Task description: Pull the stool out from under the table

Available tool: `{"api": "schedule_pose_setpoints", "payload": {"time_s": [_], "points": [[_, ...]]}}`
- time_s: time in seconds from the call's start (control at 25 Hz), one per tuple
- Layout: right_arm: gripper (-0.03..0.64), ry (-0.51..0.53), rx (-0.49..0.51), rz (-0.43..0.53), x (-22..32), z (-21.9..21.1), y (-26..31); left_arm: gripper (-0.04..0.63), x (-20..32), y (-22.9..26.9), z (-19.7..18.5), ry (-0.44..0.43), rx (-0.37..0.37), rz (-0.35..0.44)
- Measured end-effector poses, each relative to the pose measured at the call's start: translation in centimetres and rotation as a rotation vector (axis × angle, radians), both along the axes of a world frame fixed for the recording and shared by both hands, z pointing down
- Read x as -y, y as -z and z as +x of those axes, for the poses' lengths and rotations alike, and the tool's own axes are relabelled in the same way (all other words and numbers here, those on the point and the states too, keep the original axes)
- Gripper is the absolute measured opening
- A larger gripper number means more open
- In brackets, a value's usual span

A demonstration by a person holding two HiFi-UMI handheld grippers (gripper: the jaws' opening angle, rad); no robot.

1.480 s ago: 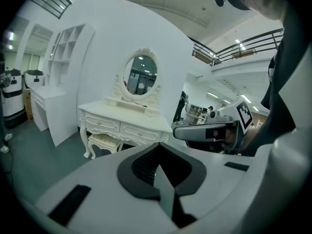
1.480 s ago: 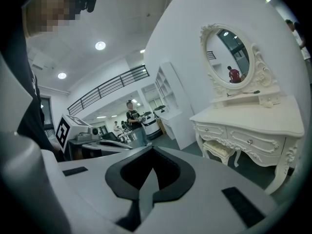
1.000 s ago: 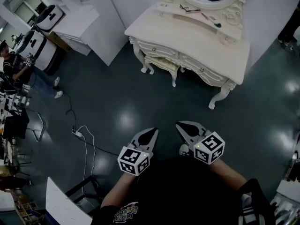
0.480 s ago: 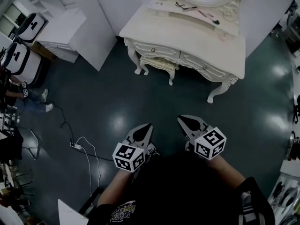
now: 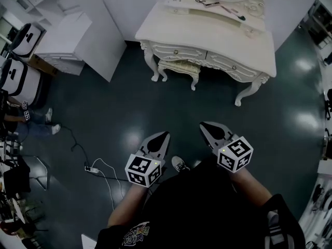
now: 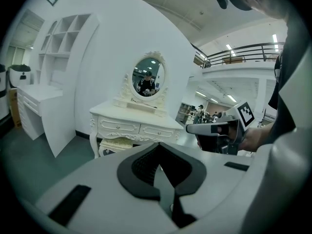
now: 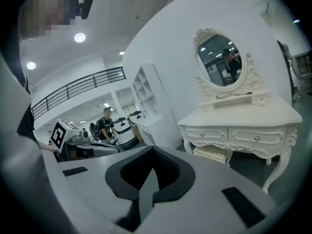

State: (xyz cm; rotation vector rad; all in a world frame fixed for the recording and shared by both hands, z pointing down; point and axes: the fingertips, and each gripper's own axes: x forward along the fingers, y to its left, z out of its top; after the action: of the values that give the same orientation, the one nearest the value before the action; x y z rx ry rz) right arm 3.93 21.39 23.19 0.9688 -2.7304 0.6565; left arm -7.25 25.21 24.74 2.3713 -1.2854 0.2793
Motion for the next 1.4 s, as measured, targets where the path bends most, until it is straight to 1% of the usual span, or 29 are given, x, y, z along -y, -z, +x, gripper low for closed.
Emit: {"api": "schedule_pose_setpoints", "payload": {"time_s": [0.2, 0.52, 0.84, 1.04, 1.24, 1.4], "points": [[0.028, -0.017, -0.004, 0.006, -0.7, -2.4, -0.2, 0.008, -0.5, -0.6, -2.7, 0.001, 0.001, 0.0], [0.028, -0.017, -0.023, -0.007, -0.1, -3.5, -0.4, 0.008, -0.2, -0.3, -4.0, 0.018, -0.022, 0.013], [0.028, 0.027, -0.021, 0.003, 3.2, -4.8, -0.6, 0.008, 1.2, 0.0, -5.8, 0.091, -0.001, 0.023], [0.028, 0.039, -0.037, 0.013, 6.4, -4.8, -1.1, 0.008, 3.6, -0.9, -6.4, 0.127, 0.005, -0.005], [0.028, 0.069, -0.105, 0.073, 9.7, -4.5, -2.7, 0.008, 7.4, -3.0, -6.6, 0.128, 0.024, -0.008], [0.028, 0.049, -0.123, 0.061, 13.2, -3.9, -4.4, 0.008, 11.4, -4.7, -6.6, 0.122, 0.043, -0.003]]}}
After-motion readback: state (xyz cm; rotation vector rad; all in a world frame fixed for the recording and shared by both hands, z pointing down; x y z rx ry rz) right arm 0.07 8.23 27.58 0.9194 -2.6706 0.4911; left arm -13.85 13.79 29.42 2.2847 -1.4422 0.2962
